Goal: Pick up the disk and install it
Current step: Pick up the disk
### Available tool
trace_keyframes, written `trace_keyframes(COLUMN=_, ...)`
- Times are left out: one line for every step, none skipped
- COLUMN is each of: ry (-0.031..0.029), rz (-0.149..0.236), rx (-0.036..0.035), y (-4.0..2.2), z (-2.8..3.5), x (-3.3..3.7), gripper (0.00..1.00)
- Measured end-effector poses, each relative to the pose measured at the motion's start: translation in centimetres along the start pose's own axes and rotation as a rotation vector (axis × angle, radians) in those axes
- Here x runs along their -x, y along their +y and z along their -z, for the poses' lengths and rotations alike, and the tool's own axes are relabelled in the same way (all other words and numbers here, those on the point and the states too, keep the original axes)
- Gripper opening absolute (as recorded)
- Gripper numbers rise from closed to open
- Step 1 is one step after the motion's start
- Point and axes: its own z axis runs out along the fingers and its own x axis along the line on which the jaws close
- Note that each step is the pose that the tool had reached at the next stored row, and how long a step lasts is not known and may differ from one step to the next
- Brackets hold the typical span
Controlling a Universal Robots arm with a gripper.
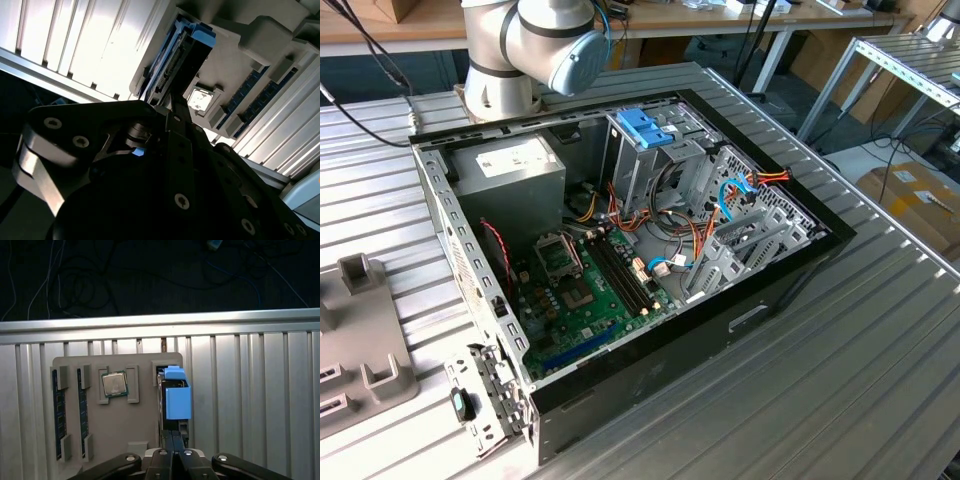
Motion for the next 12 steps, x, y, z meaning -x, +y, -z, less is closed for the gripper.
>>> trace_keyframes(ry=0.0, rz=0.0, rx=0.0001, y=0.0, z=0.0, x=0.0, gripper=0.11)
trace_keyframes(ry=0.0, rz=0.0, rx=0.0001, y=0.0, z=-0.01, x=0.0, gripper=0.11)
trace_keyframes(ry=0.0, rz=0.0, rx=0.0, y=0.0, z=-0.01, x=0.0, gripper=0.11)
trace_keyframes(ry=0.0, rz=0.0, rx=0.0001, y=0.0, z=-0.01, x=0.0, gripper=0.17)
trace_keyframes(ry=0.0, rz=0.0, rx=0.0001, y=0.0, z=-0.01, x=0.0, gripper=0.24)
trace_keyframes(ry=0.0, rz=0.0, rx=0.0001, y=0.0, z=-0.02, x=0.0, gripper=0.29)
trace_keyframes(ry=0.0, rz=0.0, rx=0.0001, y=0.0, z=-0.02, x=0.0, gripper=0.36)
trace_keyframes(ry=0.0, rz=0.0, rx=0.0, y=0.0, z=-0.03, x=0.0, gripper=0.42)
trace_keyframes(ry=0.0, rz=0.0, rx=0.0, y=0.0, z=-0.03, x=0.0, gripper=0.47)
trace_keyframes(ry=0.0, rz=0.0, rx=0.0, y=0.0, z=-0.04, x=0.0, gripper=0.47)
trace_keyframes(ry=0.0, rz=0.0, rx=0.0, y=0.0, z=-0.04, x=0.0, gripper=0.54)
trace_keyframes(ry=0.0, rz=0.0, rx=0.0, y=0.0, z=-0.05, x=0.0, gripper=0.54)
